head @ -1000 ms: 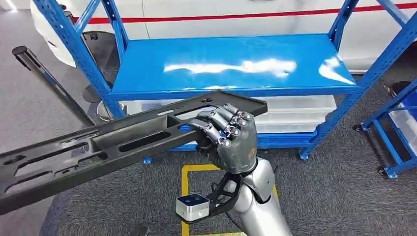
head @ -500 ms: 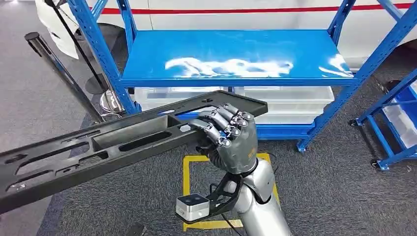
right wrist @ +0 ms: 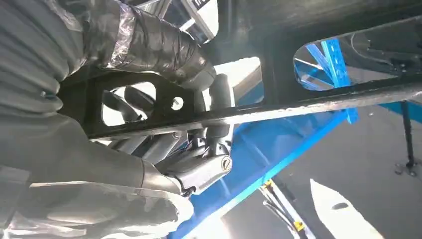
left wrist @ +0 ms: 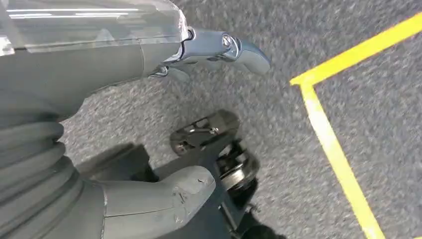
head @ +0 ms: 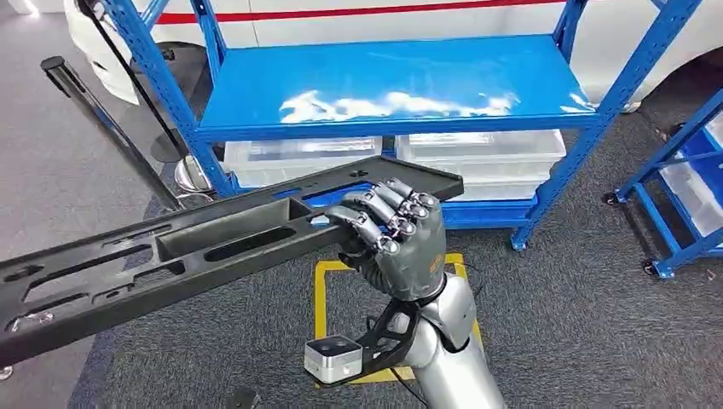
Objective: Take the parts from the cabinet and place them on the table.
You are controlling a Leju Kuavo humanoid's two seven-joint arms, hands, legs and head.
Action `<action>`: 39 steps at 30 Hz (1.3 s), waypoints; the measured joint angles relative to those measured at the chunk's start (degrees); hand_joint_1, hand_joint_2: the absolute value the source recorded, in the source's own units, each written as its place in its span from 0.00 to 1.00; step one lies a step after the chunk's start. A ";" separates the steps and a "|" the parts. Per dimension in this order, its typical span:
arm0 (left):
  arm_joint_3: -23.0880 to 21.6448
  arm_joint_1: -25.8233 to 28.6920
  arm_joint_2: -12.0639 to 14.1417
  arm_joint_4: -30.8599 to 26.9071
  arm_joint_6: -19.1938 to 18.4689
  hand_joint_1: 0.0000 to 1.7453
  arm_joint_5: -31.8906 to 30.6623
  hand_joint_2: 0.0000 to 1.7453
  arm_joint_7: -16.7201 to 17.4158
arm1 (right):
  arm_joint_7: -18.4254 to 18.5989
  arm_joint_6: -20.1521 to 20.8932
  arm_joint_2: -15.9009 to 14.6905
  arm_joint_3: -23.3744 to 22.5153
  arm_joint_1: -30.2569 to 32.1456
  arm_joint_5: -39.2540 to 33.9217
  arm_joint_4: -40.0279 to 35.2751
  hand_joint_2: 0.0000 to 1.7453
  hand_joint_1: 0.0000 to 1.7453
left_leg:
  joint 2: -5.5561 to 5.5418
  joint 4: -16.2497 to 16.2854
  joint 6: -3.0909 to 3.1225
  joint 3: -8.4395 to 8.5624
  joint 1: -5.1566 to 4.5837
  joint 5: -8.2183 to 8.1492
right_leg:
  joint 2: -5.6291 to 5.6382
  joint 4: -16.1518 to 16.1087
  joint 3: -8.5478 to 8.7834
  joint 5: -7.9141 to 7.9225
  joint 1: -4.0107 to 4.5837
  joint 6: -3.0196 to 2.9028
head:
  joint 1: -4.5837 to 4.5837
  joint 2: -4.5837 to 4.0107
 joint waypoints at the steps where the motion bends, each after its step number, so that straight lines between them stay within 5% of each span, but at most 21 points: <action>1: 0.00 0.07 0.00 0.02 -0.09 0.00 0.00 1.00 0.00 | 0.00 0.00 0.00 0.02 -0.06 0.00 0.00 1.00 1.00 | -0.04 0.85 -1.07 -0.99 0.40 -1.32 | -0.29 -0.66 -0.97 1.34 -0.18 -2.04 | -0.02 0.00; 2: 0.00 0.17 0.00 0.02 -0.13 0.00 -0.06 1.00 0.00 | 0.04 0.00 0.07 0.20 -0.05 0.02 0.02 1.00 1.00 | -0.05 15.19 -1.50 -4.53 0.41 -11.86 | -0.56 -0.53 -3.63 3.45 0.30 -3.26 | -0.02 0.00; 3: 0.00 0.18 0.00 0.00 -0.15 0.00 -0.07 1.00 0.00 | 0.04 0.00 0.07 0.20 -0.02 0.11 0.07 1.00 1.00 | -0.07 15.99 -1.18 -2.74 0.38 -9.37 | -0.57 -0.28 -5.44 4.71 0.58 -3.29 | 0.00 0.00; 5: 0.00 0.10 0.00 0.00 -0.18 0.00 -0.09 1.00 0.00 | 0.04 0.00 0.07 0.20 -0.03 0.11 0.04 1.00 1.00 | -0.12 8.81 -0.43 2.98 0.12 -5.12 | -0.45 -0.08 -6.96 5.90 0.71 -3.19 | 0.00 0.00; 7: 0.00 -0.21 0.13 0.00 -0.24 0.00 -0.18 1.00 -0.09 | 0.09 0.00 0.07 0.22 -0.06 0.15 -0.04 1.00 1.00 | -0.12 -1.25 0.58 9.55 -0.50 -7.47 | -0.39 -0.07 -7.63 7.03 0.95 -2.71 | -0.02 0.00; 8: 0.00 -0.33 0.13 0.00 -0.24 0.00 -0.18 1.00 -0.09 | 0.13 0.00 0.07 0.30 -0.04 0.22 -0.02 1.00 1.00 | -0.16 -2.12 0.23 9.99 -0.52 -7.49 | -0.51 -0.41 -7.53 7.67 0.68 -2.42 | 0.02 0.00; 11: -0.09 -0.10 0.13 0.00 -0.35 0.00 -0.24 1.00 -0.15 | 0.59 0.00 0.04 0.46 -0.07 0.33 -0.02 1.00 1.00 | -0.13 -3.06 1.14 8.67 -0.79 -5.20 | -0.54 -2.04 -7.41 10.22 0.65 -1.25 | 0.00 0.00; 12: -0.15 -0.26 0.11 0.00 -0.44 0.00 -0.24 1.00 -0.17 | 0.72 0.00 -0.07 0.44 -0.06 0.35 -0.02 1.00 1.00 | 0.37 -3.47 1.47 8.28 -0.25 -4.03 | -0.35 -1.34 -7.98 8.30 0.49 -1.12 | 0.02 0.00; 15: -0.44 -0.47 0.11 0.00 -0.48 0.00 -0.24 1.00 -0.17 | 0.81 -0.02 -0.35 0.44 -0.03 0.35 -0.02 1.00 1.00 | 0.30 -3.34 2.20 5.04 -0.28 -1.54 | -0.23 8.19 -10.27 -2.70 0.29 -0.55 | 0.07 0.00; 17: -0.48 -0.37 0.11 0.00 -0.48 0.00 -0.24 1.00 -0.17 | 0.81 -0.02 -0.55 0.44 -0.03 0.35 -0.02 1.00 1.00 | 0.39 -2.74 2.00 2.59 -0.33 -0.01 | -0.24 15.66 -10.97 -3.71 0.19 -0.16 | 0.04 0.00; 20: -0.55 -0.41 0.11 0.00 -0.48 0.00 -0.31 1.00 -0.17 | 0.83 -0.02 -0.81 0.46 -0.02 0.35 -0.02 1.00 1.00 | 0.45 -1.19 1.52 -1.36 -0.28 1.73 | -0.26 11.67 -4.84 2.30 -0.17 -0.06 | 0.02 0.00; 21: -0.55 -0.45 0.11 0.00 -0.48 0.00 -0.33 1.00 -0.17 | 0.81 -0.02 -0.81 0.48 -0.09 0.35 -0.04 1.00 1.00 | 0.37 -0.52 1.23 -2.11 -0.28 2.17 | -0.26 6.93 -0.76 1.50 -0.23 -0.19 | 0.02 0.00; 22: -0.57 -0.36 0.11 0.00 -0.48 0.00 -0.35 1.00 -0.17 | 0.83 -0.02 -0.81 0.59 -0.18 0.37 -0.09 1.00 1.00 | 0.22 -0.13 0.83 -2.86 -0.51 2.53 | -0.23 1.17 3.09 -2.42 0.05 -0.40 | 0.02 0.00; 26: -0.61 -0.28 0.07 0.00 -0.48 0.00 -0.39 1.00 -0.24 | 1.01 -0.02 -0.77 0.72 -0.29 0.42 -0.20 1.00 1.00 | 0.11 -0.82 -0.59 -3.29 -0.09 5.07 | -0.12 -1.34 2.86 -1.37 0.61 -2.30 | 0.07 0.00; 27: -0.61 -0.20 0.07 0.00 -0.48 0.00 -0.41 1.00 -0.24 | 1.05 0.00 -0.79 0.72 -0.37 0.44 -0.11 1.00 1.00 | 0.03 -0.32 -0.86 -3.76 0.25 4.09 | -0.41 -1.46 2.09 -0.42 0.24 -2.94 | 0.02 0.00; 30: -0.63 -0.02 0.02 0.00 -0.50 0.00 -0.52 1.00 -0.17 | 1.42 0.00 -0.79 0.85 -0.41 0.81 -0.11 1.00 1.00 | -0.05 8.62 -1.56 -6.42 0.40 -7.21 | -0.39 -1.45 -0.89 2.08 0.33 -3.70 | -0.05 0.00; 32: -0.63 -0.23 -0.02 0.00 -0.48 0.00 -0.39 1.00 0.02 | 2.14 0.00 -0.81 0.87 -0.45 1.31 0.07 1.00 1.00 | -0.05 16.31 -1.67 -7.06 0.39 -9.55 | -0.44 -1.34 -3.11 3.78 0.49 -3.66 | -0.05 0.00; 34: -0.68 -0.35 -0.07 0.00 -0.48 0.00 -0.39 1.00 0.13 | 2.67 0.00 -0.94 0.96 -0.52 1.55 0.37 1.00 1.00 | -0.06 16.50 -1.52 -4.34 0.37 -5.43 | -0.52 -1.14 -5.32 5.33 0.54 -3.48 | -0.02 0.00; 36: -0.72 -0.59 -0.09 0.00 -0.46 0.00 -0.39 1.00 0.17 | 3.06 0.00 -0.96 1.12 -0.66 1.55 0.46 1.00 1.00 | -0.10 8.95 -1.08 2.64 0.31 -2.86 | -0.46 -0.85 -7.15 6.76 0.54 -3.21 | -0.02 0.00; 38: -0.87 -1.09 -0.13 0.00 -0.46 0.00 -0.37 1.00 0.17 | 3.10 -0.02 -0.98 1.29 -1.10 1.62 0.46 1.00 1.00 | -0.15 -2.37 -0.45 10.27 -0.13 -7.31 | -0.38 -0.63 -7.85 7.91 0.73 -2.61 | -0.02 0.00; 39: -0.94 -1.25 -0.22 0.00 -0.46 0.00 -0.35 1.00 0.17 | 3.19 -0.02 -1.05 1.40 -1.22 1.62 0.48 1.00 1.00 | -0.13 -2.42 -0.21 9.91 -0.23 -7.45 | -0.58 -1.12 -7.66 8.76 0.59 -2.21 | -0.04 0.00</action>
